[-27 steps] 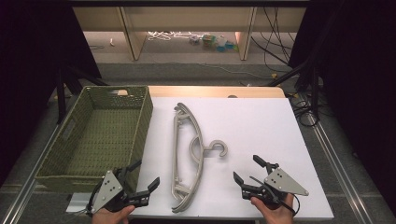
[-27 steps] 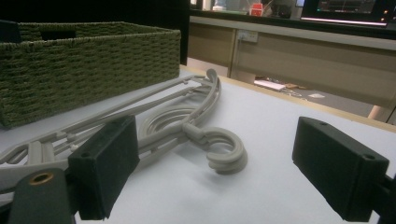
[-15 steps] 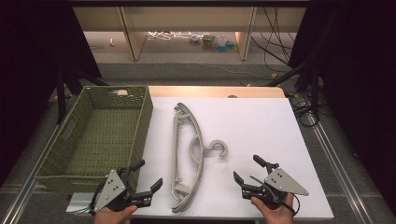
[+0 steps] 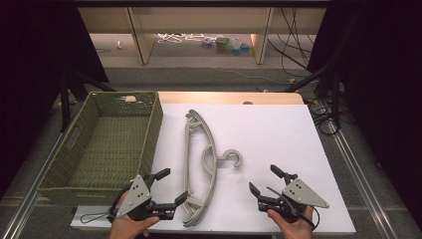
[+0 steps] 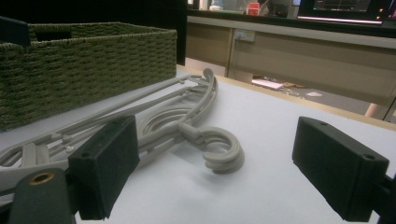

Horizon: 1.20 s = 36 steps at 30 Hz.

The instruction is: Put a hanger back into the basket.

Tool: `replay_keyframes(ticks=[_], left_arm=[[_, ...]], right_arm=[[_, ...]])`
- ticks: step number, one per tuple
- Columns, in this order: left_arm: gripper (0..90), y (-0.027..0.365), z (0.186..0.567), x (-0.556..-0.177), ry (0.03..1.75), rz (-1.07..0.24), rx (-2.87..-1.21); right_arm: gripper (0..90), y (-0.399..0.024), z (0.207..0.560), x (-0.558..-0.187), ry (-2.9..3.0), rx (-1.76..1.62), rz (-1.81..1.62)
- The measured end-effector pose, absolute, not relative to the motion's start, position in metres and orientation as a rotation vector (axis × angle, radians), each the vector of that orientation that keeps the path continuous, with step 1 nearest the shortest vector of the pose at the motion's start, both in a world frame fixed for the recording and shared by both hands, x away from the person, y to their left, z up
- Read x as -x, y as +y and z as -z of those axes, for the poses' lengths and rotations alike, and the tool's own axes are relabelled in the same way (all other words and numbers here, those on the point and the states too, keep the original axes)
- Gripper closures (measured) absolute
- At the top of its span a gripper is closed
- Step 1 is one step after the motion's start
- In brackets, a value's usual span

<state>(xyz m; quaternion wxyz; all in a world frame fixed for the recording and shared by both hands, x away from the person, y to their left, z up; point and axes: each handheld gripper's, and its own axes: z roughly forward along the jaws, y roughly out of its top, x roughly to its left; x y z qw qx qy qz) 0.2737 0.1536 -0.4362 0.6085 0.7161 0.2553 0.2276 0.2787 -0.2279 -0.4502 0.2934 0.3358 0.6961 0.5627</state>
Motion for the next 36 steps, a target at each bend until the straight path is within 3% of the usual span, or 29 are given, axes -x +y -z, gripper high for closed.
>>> replay_keyframes(ticks=[11,20,36], left_arm=[[16.8,0.120,0.431,-0.294,0.653,-0.426,-1.856],[18.1,0.113,0.428,-0.308,0.743,-0.370,-1.935],[22.7,0.073,0.433,-0.329,0.757,-0.249,-2.152]], right_arm=[[15.3,-0.228,0.451,-0.279,1.858,-0.898,-1.481],[15.3,-0.229,0.451,-0.280,1.868,-0.890,-1.474],[15.3,-0.228,0.452,-0.280,1.863,-0.886,-1.479]])
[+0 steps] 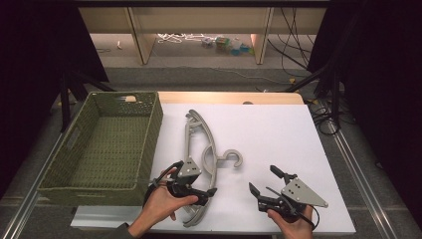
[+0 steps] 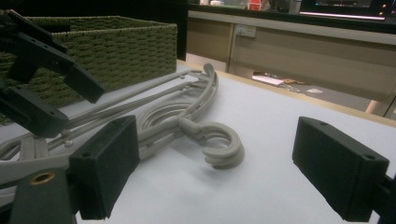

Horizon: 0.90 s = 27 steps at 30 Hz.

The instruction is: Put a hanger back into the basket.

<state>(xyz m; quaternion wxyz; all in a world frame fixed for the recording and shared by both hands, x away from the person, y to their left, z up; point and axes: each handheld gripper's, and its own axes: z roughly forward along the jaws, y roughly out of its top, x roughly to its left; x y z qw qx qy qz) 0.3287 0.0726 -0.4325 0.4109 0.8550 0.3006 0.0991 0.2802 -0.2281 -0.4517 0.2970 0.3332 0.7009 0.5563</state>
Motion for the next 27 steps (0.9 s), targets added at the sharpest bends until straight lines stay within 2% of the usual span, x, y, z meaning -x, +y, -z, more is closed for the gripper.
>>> replay_keyframes(ticks=[7,10,16,18,27], left_arm=[[25.2,0.065,0.435,-0.338,0.777,-0.187,-2.201],[29.4,0.059,0.437,-0.343,0.782,-0.154,-2.277],[32.4,0.050,0.444,-0.348,0.784,-0.173,-2.347],[32.5,0.049,0.446,-0.351,0.782,-0.143,-2.384],[35.4,0.042,0.451,-0.359,0.812,-0.086,-2.417]], right_arm=[[15.3,-0.227,0.452,-0.280,1.866,-0.881,-1.491],[15.4,-0.227,0.452,-0.281,1.864,-0.881,-1.492],[15.4,-0.227,0.452,-0.280,1.886,-0.881,-1.478],[15.4,-0.227,0.452,-0.279,1.895,-0.880,-1.460],[15.4,-0.226,0.452,-0.280,1.886,-0.882,-1.477]])
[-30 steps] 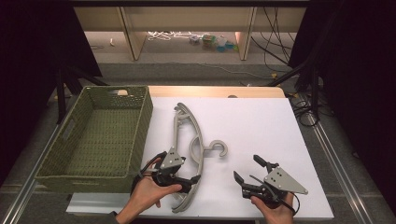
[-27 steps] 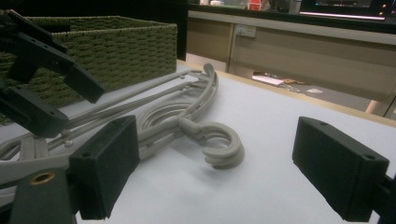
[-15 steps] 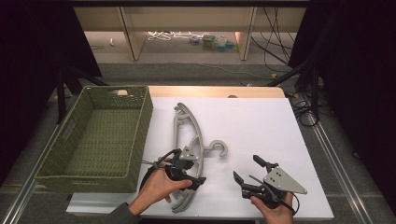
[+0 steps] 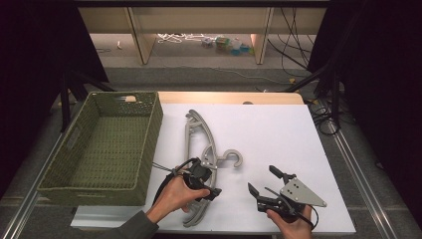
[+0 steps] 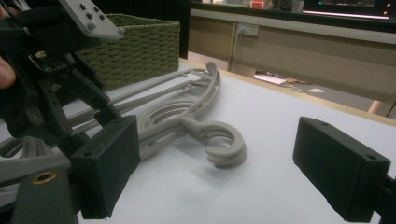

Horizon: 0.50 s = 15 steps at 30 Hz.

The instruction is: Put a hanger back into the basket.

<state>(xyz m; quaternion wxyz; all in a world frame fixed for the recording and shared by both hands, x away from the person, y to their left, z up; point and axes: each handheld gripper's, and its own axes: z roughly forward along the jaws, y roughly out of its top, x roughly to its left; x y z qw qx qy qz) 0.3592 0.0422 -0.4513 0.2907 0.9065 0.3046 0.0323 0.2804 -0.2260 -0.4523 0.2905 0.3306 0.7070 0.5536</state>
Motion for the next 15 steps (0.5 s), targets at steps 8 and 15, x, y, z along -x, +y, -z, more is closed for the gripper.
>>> replay_keyframes(ticks=[8,15], left_arm=[[43.1,0.039,0.456,-0.368,0.828,-0.078,-2.433],[46.1,0.038,0.460,-0.377,0.843,-0.057,-2.426]], right_arm=[[15.4,-0.227,0.452,-0.280,1.881,-0.883,-1.468],[15.5,-0.226,0.453,-0.281,1.888,-0.882,-1.471]])
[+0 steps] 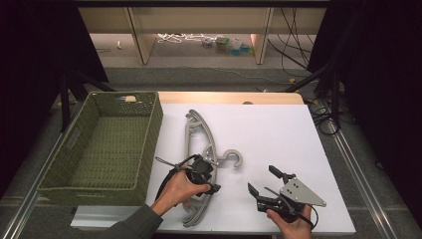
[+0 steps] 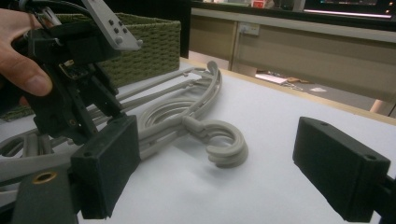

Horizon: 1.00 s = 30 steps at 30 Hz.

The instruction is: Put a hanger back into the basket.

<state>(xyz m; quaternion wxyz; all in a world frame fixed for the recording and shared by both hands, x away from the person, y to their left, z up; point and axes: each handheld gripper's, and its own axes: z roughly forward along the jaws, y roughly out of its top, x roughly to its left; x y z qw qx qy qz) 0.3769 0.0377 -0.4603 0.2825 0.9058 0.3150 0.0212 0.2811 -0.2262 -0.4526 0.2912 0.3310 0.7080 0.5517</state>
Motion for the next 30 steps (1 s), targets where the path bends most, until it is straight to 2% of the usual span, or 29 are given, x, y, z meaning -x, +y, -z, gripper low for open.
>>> replay_keyframes(ticks=[13,19,30], left_arm=[[51.3,0.041,0.458,-0.379,0.872,-0.034,-2.420],[57.0,0.045,0.455,-0.379,0.899,-0.020,-2.410],[61.5,0.064,0.438,-0.378,0.880,-0.008,-2.344]], right_arm=[[15.4,-0.226,0.453,-0.281,1.889,-0.877,-1.473],[15.5,-0.226,0.452,-0.281,1.893,-0.880,-1.460],[15.4,-0.225,0.453,-0.281,1.902,-0.875,-1.466]])
